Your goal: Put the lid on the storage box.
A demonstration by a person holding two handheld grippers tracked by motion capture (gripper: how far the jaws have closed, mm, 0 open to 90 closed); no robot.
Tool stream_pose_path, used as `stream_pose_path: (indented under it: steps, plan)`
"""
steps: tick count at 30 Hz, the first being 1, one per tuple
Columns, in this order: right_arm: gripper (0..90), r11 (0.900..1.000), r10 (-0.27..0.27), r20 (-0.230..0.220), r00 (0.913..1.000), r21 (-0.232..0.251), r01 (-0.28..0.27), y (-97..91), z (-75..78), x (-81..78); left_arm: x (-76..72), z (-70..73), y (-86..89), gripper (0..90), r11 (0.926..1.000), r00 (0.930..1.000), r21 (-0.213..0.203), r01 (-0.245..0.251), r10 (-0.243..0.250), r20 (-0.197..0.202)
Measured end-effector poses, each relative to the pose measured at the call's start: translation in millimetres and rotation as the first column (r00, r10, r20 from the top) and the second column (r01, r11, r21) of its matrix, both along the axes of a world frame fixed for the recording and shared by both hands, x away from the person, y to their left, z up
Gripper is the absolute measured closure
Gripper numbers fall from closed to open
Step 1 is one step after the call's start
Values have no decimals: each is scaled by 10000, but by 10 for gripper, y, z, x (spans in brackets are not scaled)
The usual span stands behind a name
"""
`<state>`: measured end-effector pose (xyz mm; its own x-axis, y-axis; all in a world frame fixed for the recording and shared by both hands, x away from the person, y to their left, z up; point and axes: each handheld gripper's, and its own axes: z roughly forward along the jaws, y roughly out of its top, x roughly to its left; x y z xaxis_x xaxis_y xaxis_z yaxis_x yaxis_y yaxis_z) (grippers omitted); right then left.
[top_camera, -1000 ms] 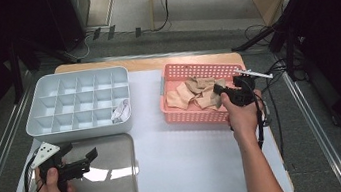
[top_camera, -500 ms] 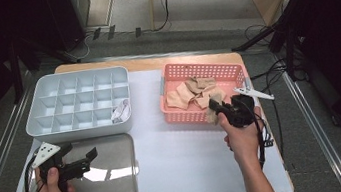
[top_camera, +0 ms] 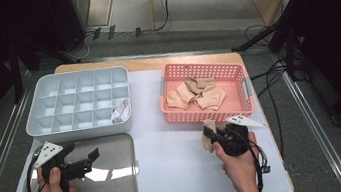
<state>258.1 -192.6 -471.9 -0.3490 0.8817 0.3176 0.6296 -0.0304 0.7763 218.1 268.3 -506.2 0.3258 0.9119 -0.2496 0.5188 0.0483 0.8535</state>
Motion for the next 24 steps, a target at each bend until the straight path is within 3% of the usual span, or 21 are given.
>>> stream_pose_path:
  steps: [8, 10, 12, 16, 24]
  plan:
    - [769, 9989, 182, -391, 9991, -418, -198, 102, -316, -55, 10, -6, -2, 38, 10000, 10000, 44, 14, -14, -22]
    - [706, 9986, 423, -326, 9986, -311, -433, 129, -348, -59, 15, -6, -2, 38, 10000, 10000, 39, 0, 0, 0]
    - [587, 9964, 842, -344, 9959, -86, -845, 167, -350, -64, 14, -4, 1, 38, 9999, 9999, 53, -100, 100, 8]
    - [467, 9924, 1223, -361, 9918, 151, -1218, 229, -323, -84, 9, 2, 14, 38, 9998, 9998, -23, -173, 173, 45]
    - [411, 9927, 1160, -229, 9930, 359, -1151, 197, -231, -97, 13, -5, 4, 38, 10000, 10000, 9, -78, 77, 14]
